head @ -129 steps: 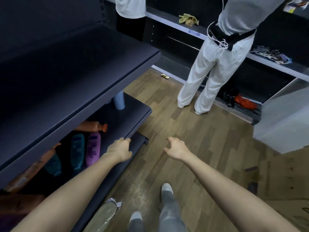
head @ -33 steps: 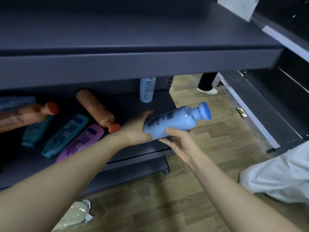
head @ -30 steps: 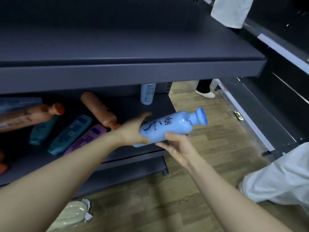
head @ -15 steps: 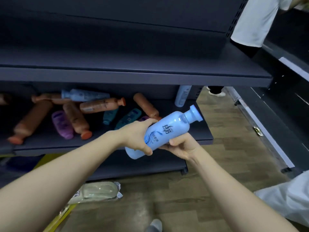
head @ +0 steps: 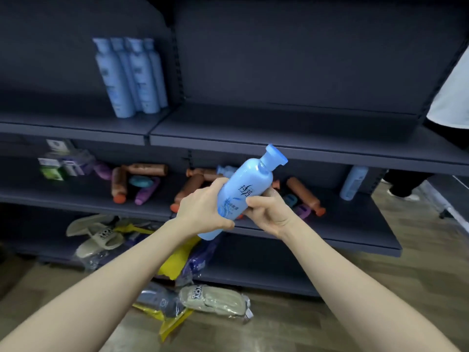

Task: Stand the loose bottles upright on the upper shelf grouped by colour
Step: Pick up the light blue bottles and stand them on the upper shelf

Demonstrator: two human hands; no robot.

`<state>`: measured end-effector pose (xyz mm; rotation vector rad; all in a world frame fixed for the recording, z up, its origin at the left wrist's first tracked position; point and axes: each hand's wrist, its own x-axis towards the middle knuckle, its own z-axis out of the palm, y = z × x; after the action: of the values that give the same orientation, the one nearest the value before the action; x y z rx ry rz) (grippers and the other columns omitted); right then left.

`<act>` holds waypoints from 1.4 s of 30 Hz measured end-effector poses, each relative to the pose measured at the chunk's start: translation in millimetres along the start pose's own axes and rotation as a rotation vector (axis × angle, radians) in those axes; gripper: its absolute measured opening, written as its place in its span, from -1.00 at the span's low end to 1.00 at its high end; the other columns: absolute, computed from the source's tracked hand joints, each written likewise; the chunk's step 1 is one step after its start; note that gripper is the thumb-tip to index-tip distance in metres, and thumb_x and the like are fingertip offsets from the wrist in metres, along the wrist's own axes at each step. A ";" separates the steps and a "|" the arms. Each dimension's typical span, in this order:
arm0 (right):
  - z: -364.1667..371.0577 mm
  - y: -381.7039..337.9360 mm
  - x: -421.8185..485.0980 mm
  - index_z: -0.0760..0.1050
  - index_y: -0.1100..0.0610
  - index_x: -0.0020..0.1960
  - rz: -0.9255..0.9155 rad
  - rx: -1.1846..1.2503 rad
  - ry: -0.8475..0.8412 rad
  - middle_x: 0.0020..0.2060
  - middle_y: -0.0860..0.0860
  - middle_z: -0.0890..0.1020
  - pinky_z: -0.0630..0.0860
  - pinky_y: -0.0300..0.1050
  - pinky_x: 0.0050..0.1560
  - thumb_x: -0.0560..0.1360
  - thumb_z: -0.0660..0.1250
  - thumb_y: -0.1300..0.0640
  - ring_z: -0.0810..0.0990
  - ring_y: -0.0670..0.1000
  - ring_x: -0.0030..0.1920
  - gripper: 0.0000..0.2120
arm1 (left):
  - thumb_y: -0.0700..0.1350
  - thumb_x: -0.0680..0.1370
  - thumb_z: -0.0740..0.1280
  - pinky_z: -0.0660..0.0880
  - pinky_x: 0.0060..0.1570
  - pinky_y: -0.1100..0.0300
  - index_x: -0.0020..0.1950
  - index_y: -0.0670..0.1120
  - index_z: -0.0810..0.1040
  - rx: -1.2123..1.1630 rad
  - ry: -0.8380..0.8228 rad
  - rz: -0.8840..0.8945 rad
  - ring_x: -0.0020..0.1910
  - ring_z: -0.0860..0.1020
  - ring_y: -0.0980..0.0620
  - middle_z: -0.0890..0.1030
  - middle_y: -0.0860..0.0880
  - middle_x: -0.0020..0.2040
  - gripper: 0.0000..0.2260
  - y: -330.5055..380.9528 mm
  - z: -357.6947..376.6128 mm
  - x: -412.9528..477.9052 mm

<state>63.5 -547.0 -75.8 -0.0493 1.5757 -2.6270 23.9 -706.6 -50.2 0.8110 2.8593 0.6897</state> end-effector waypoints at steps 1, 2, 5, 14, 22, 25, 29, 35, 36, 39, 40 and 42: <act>15.2 -1.2 1.5 0.42 0.24 0.12 -0.007 -0.008 0.022 -0.13 0.14 0.62 0.45 -0.03 -0.22 0.13 0.42 0.29 0.59 0.14 -0.17 -0.44 | 0.05 0.25 0.49 0.50 -0.05 0.08 0.32 0.15 0.24 -0.028 0.027 -0.030 -0.07 0.55 -0.01 0.59 0.10 -0.02 -0.29 -5.5 -8.7 -7.9; 29.5 -2.4 2.5 0.39 0.24 0.13 -0.012 -0.017 0.044 -0.14 0.16 0.59 0.34 -0.05 -0.29 0.16 0.41 0.32 0.53 0.14 -0.26 -0.45 | 0.05 0.23 0.49 0.52 -0.05 0.07 0.31 0.16 0.25 -0.057 0.053 -0.059 -0.08 0.57 -0.01 0.60 0.11 -0.04 -0.28 -10.5 -17.0 -15.3; 64.8 -6.1 3.3 0.36 0.27 0.23 -0.033 -0.068 0.074 -0.07 0.22 0.55 0.27 -0.14 -0.48 0.28 0.35 0.33 0.47 0.12 -0.40 -0.47 | 0.09 0.14 0.45 0.56 -0.09 0.04 0.25 0.19 0.27 -0.156 0.116 -0.130 -0.20 0.61 0.01 0.62 0.13 -0.12 -0.29 -21.7 -38.7 -35.1; 131.0 -20.7 3.0 0.43 0.24 0.23 -0.056 -0.086 -0.004 0.03 0.12 0.62 0.57 -0.03 0.08 0.27 0.36 0.35 0.63 0.11 0.08 -0.47 | 0.01 0.27 0.51 0.54 -0.14 0.14 0.30 0.12 0.27 -0.301 0.294 -0.199 -0.16 0.62 0.03 0.58 0.15 -0.04 -0.33 -30.9 -78.4 -79.9; 198.0 -26.2 6.8 0.37 0.08 0.22 -0.114 -0.624 -0.011 0.06 0.03 0.59 0.60 0.04 0.01 0.36 0.46 0.28 0.62 0.01 0.02 -0.51 | -0.05 0.27 0.51 0.57 -0.15 0.13 0.28 0.12 0.30 -0.418 0.384 -0.278 -0.10 0.60 0.06 0.57 0.14 -0.05 -0.35 -53.8 -107.3 -104.6; 224.3 -19.5 11.9 0.34 0.09 0.18 -0.181 -0.730 0.050 -0.01 -0.02 0.57 0.55 -0.18 -0.09 0.33 0.47 0.28 0.58 -0.08 -0.01 -0.49 | -0.05 0.31 0.49 0.56 -0.15 0.12 0.28 0.11 0.30 -0.406 0.412 -0.293 -0.11 0.60 0.04 0.54 0.16 -0.10 -0.39 -64.3 -114.3 -110.1; 243.2 -4.5 23.9 0.30 0.08 0.17 -0.190 -0.796 0.131 -0.09 -0.12 0.52 0.56 -0.06 0.01 0.29 0.51 0.19 0.55 -0.05 0.01 -0.45 | -0.06 0.29 0.51 0.55 -0.07 0.06 0.31 0.10 0.29 -0.417 0.431 -0.327 -0.04 0.58 0.00 0.59 0.10 -0.04 -0.34 -77.2 -119.2 -114.0; 257.5 6.0 47.9 0.31 0.06 0.13 -0.200 -0.801 0.155 -0.14 -0.17 0.48 0.58 0.00 0.04 0.27 0.52 0.19 0.53 -0.06 -0.03 -0.46 | 0.00 0.24 0.51 0.56 -0.04 -0.02 0.29 0.13 0.27 -0.451 0.461 -0.386 -0.02 0.58 -0.03 0.60 0.08 -0.03 -0.31 -99.1 -123.1 -106.2; 258.3 7.5 52.4 0.32 0.06 0.14 -0.200 -0.800 0.157 -0.14 -0.17 0.48 0.58 -0.01 0.03 0.27 0.52 0.19 0.52 -0.06 -0.03 -0.46 | -0.01 0.26 0.51 0.56 -0.03 -0.04 0.30 0.13 0.27 -0.445 0.463 -0.389 0.00 0.57 -0.04 0.59 0.08 -0.03 -0.31 -102.0 -123.3 -103.0; 258.0 10.5 68.9 0.33 0.08 0.15 -0.201 -0.805 0.173 -0.16 -0.17 0.47 0.56 -0.05 0.01 0.27 0.52 0.19 0.51 -0.07 -0.05 -0.46 | 0.00 0.27 0.51 0.55 -0.01 -0.05 0.31 0.12 0.25 -0.427 0.463 -0.395 0.06 0.54 -0.05 0.57 0.09 0.00 -0.30 -111.2 -124.6 -90.2; 256.9 11.1 75.4 0.33 0.07 0.14 -0.200 -0.807 0.177 -0.16 -0.17 0.47 0.56 -0.05 0.00 0.27 0.52 0.19 0.51 -0.07 -0.06 -0.46 | 0.01 0.28 0.51 0.55 0.00 -0.04 0.32 0.11 0.24 -0.421 0.460 -0.399 0.06 0.54 -0.04 0.57 0.09 0.00 -0.30 -114.7 -124.8 -84.5; 254.1 11.9 89.3 0.34 0.06 0.12 -0.203 -0.803 0.184 -0.16 -0.17 0.48 0.55 -0.08 -0.02 0.26 0.53 0.18 0.51 -0.07 -0.06 -0.47 | 0.00 0.29 0.50 0.55 0.00 -0.01 0.32 0.10 0.24 -0.414 0.450 -0.412 0.04 0.55 -0.03 0.56 0.09 -0.01 -0.31 -120.9 -126.0 -72.2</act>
<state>-7.8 -783.4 32.3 -0.0133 2.7025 -1.9692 2.2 -885.7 5.9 0.0004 2.9207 1.4723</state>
